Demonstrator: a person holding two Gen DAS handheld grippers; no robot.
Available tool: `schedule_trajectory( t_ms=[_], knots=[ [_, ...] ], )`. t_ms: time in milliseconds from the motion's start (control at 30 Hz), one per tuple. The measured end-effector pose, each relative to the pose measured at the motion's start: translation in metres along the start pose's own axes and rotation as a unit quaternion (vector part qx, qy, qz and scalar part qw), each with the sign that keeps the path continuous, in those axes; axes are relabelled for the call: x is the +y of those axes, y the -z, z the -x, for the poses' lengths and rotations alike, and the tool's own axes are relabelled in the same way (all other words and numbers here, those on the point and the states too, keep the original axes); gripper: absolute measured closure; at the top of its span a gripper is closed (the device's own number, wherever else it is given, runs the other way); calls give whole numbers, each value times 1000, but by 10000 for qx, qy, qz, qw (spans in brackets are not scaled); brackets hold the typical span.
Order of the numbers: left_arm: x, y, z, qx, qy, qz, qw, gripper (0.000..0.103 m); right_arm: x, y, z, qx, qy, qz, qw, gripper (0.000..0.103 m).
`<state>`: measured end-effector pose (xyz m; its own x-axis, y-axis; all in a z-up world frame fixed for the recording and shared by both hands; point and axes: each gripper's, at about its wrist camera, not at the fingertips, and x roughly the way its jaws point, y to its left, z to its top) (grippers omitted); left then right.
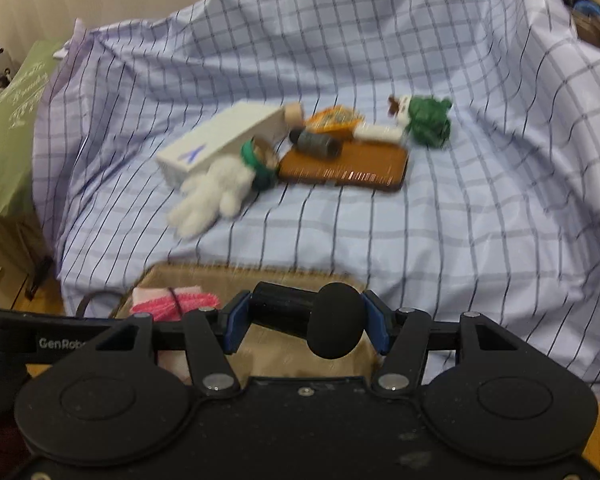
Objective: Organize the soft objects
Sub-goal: 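Carry the cloth and black cylinder over the basket with both grippers, then open the left gripper to drop the cloth while the right releases the cylinder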
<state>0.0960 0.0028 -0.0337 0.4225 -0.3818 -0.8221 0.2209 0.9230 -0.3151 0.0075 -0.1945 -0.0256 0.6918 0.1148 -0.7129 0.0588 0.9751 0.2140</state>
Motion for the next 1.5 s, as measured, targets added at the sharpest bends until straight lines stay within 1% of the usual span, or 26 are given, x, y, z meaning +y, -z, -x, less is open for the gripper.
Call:
schedule_trajectory(
  t_ms=[200,300,467,700,900,1167,1333,1500],
  knots=[
    [-3,17,15,-298,-250,48,9992,55,13,21,11,3,-44,102,9999,45],
    [-5,24,22,-501,-382,95,9980,55,15,27,16,-29,-92,48,9999,45],
    [-9,34,27,-673,-566,164,9960,55,13,32,25,-56,-88,-59,9999,45],
    [-15,44,30,-721,-733,194,9945,55,7,39,36,-48,-110,-198,9997,45],
    [-22,49,37,-906,-868,129,9920,55,-2,46,48,-137,-155,-389,9990,45],
    [-16,50,32,-846,-839,210,9927,54,2,46,45,-38,-121,-367,9992,45],
    [-17,53,31,-869,-883,158,9922,51,2,47,42,67,-113,-340,9993,45],
    [-14,54,33,-881,-874,220,9920,51,3,47,41,93,-117,-310,9994,45]
  ],
)
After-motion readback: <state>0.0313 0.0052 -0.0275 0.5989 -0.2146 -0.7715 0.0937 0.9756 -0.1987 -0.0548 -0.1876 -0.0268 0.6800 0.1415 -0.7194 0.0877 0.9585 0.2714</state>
